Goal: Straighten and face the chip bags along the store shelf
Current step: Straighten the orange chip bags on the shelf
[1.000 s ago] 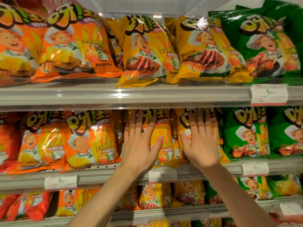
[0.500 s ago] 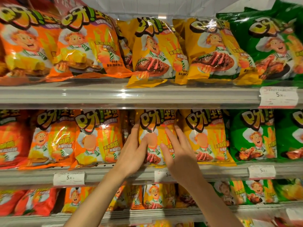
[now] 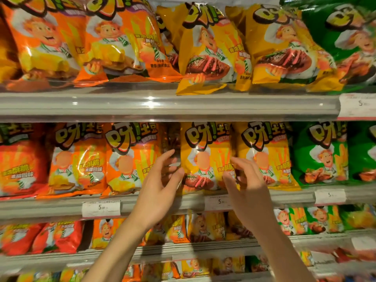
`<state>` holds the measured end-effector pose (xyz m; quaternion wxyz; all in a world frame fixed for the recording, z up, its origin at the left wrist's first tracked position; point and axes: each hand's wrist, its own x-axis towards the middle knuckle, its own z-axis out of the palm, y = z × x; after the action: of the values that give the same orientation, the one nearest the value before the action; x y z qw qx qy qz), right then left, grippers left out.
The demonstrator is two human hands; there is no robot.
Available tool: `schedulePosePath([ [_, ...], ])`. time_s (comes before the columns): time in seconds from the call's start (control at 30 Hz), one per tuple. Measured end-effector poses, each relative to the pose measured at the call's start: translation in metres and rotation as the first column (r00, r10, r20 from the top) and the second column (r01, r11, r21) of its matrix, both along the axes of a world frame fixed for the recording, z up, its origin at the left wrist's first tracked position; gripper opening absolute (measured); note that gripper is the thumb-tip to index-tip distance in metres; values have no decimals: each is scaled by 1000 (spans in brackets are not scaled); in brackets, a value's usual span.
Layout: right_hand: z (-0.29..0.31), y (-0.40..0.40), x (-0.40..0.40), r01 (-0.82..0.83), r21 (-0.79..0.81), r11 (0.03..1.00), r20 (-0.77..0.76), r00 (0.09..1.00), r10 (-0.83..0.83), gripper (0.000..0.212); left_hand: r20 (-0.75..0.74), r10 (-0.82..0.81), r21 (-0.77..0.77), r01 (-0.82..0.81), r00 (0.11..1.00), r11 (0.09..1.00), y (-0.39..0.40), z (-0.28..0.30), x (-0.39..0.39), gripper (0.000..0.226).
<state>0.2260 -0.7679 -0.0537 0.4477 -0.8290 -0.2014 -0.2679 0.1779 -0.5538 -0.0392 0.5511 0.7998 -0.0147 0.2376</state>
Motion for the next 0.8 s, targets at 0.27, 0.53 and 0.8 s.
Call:
schedulePosePath([
  [0.27,-44,14,-70,36,192,981,-363,931,37,14,-38,-26,-250,15,999,968,39,-27,-64,28],
  [0.53,-75,23,-93,29,233,972,-518,850,99,14,-215,122,-190,-163,969,968,61,-73,-96,17],
  [0.8,-60,24,-75,-41,307,951,-478,857,191,16,-196,200,-196,-239,960,951,66,-60,-104,15],
])
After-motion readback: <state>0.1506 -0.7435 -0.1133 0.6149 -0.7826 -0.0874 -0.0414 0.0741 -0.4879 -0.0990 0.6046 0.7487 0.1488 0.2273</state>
